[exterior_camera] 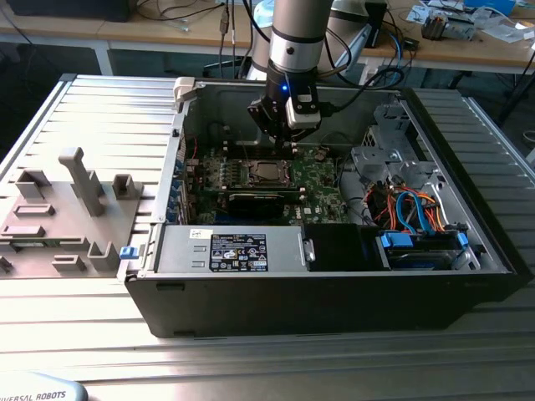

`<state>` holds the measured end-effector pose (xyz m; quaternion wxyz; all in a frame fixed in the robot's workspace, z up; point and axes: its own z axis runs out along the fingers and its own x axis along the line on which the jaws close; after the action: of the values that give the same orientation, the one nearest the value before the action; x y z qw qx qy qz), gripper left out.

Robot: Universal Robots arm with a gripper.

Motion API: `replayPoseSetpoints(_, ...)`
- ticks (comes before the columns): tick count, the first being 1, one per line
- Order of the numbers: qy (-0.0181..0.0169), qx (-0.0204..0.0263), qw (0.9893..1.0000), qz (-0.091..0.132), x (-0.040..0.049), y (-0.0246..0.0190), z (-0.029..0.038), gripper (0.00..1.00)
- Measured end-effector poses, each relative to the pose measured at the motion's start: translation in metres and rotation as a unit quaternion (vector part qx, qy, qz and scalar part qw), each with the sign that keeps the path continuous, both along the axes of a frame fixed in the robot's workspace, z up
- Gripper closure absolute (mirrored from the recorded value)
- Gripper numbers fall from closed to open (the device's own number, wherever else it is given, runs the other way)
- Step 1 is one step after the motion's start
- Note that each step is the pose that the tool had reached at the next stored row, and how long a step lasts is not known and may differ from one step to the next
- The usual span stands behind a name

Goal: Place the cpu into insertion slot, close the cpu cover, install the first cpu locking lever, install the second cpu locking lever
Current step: 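Install the first cpu locking lever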

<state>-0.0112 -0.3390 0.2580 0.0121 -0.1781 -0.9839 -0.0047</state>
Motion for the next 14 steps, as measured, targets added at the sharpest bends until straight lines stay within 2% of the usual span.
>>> replayPoseSetpoints(14,0.0000,0.0000,1.0000,0.004,0.0000,0.0000,0.0000,0.89)
